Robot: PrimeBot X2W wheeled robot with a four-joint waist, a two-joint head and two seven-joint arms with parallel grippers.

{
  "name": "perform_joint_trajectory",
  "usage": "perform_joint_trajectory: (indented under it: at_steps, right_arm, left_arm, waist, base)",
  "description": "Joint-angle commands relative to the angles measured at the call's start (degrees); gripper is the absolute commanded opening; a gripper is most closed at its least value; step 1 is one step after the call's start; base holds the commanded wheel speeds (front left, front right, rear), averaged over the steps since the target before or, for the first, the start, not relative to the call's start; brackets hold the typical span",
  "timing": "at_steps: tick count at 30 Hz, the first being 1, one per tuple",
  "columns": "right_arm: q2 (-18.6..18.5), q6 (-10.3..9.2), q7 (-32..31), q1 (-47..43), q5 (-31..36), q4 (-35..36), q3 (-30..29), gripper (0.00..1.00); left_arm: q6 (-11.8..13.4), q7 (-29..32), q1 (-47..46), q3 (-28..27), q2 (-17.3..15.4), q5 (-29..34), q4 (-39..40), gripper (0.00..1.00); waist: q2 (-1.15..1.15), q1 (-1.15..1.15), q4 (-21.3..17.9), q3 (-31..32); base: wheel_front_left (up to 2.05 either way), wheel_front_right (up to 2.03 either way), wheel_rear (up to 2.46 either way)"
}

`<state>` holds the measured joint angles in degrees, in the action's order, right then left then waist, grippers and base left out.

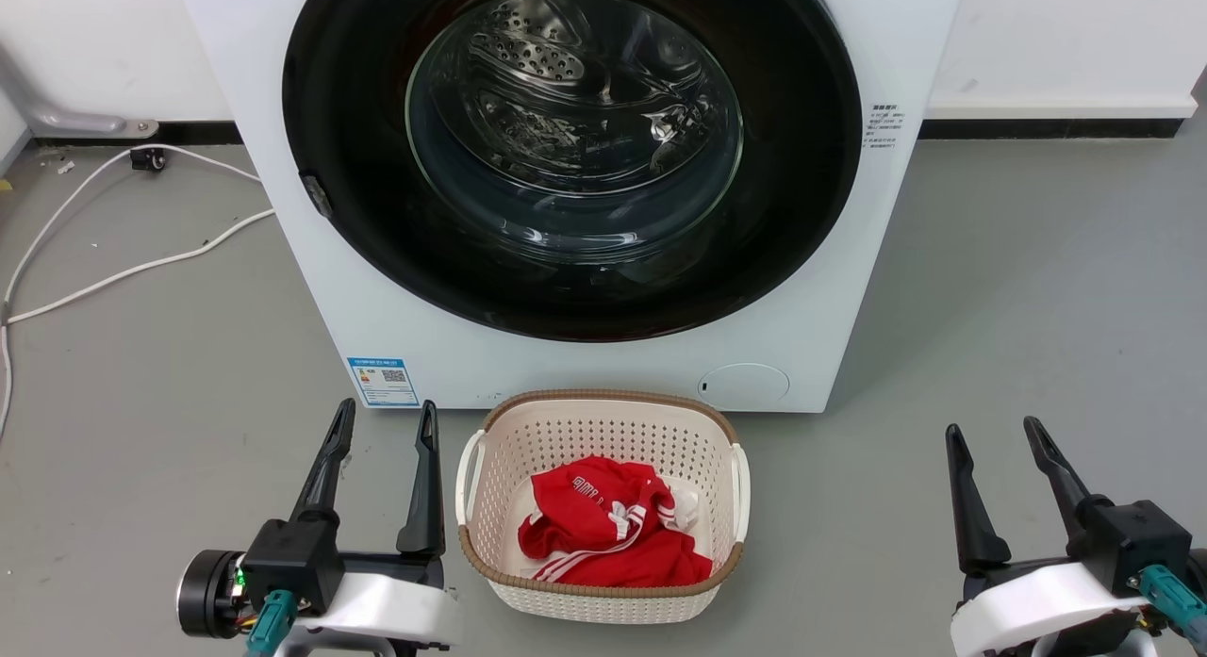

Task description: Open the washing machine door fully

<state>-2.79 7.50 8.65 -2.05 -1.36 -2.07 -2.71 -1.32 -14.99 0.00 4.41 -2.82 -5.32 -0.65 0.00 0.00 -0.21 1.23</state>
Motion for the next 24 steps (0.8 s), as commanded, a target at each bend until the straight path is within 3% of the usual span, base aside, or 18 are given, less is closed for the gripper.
perform_joint_trajectory:
  at_steps: [1,9,10,11,12,13,19,24]
  right_arm:
    - [-0.17,-0.02,0.41,0.47,-0.32,-0.17,-0.06,1.00]
    - [-0.17,-0.02,1.00,0.92,-1.95,-0.73,-0.40,1.00]
    - [-0.17,-0.02,1.11,0.95,-2.50,-0.90,-0.49,0.93]
    - [-0.17,-0.02,1.31,1.05,-2.62,-0.96,-0.48,0.44]
    - [-0.17,-0.02,1.45,1.21,-2.98,-1.01,-0.48,0.16]
    - [-0.16,-0.02,1.49,1.29,-3.31,-1.13,-0.41,0.00]
    - [-0.16,-0.02,2.89,1.83,-8.12,-1.55,0.14,0.00]
    - [-0.16,-0.02,4.78,2.41,-25.05,-3.55,1.29,0.00]
  left_arm:
    - [0.20,-0.29,0.51,-0.01,-0.11,-0.30,-0.10,1.00]
    - [0.11,-0.23,0.29,0.12,-0.11,-0.55,-0.33,1.00]
    - [0.10,-0.23,0.25,0.15,-0.11,-0.49,-0.30,1.00]
    - [0.13,-0.23,0.23,0.14,-0.11,-0.43,-0.28,1.00]
    - [0.18,-0.23,0.21,0.13,-0.11,-0.40,-0.27,1.00]
    - [0.23,-0.23,0.19,0.13,-0.11,-0.38,-0.29,1.00]
    - [0.42,-0.23,-0.02,0.09,-0.11,-0.02,-0.48,1.00]
    - [0.34,-0.23,-0.04,-0.08,-0.10,0.06,-0.55,1.00]
  waist:
    - [0.00,0.00,0.01,-0.04]
    - [0.00,0.00,-0.03,-0.12]
    - [0.00,0.00,-0.02,-0.12]
    - [0.00,0.00,-0.02,-0.13]
    - [0.00,0.00,-0.02,-0.15]
    - [0.00,0.00,-0.03,-0.16]
    - [0.00,0.00,-0.06,-0.26]
    - [0.00,0.00,-0.15,-0.23]
  base:
    - [0.00,0.00,0.00]
    - [0.00,0.00,0.00]
    - [0.00,0.00,0.00]
    - [0.00,0.00,0.00]
    - [0.00,0.00,0.00]
    - [0.00,0.00,0.00]
    - [0.00,0.00,0.00]
    - [0.00,0.00,0.00]
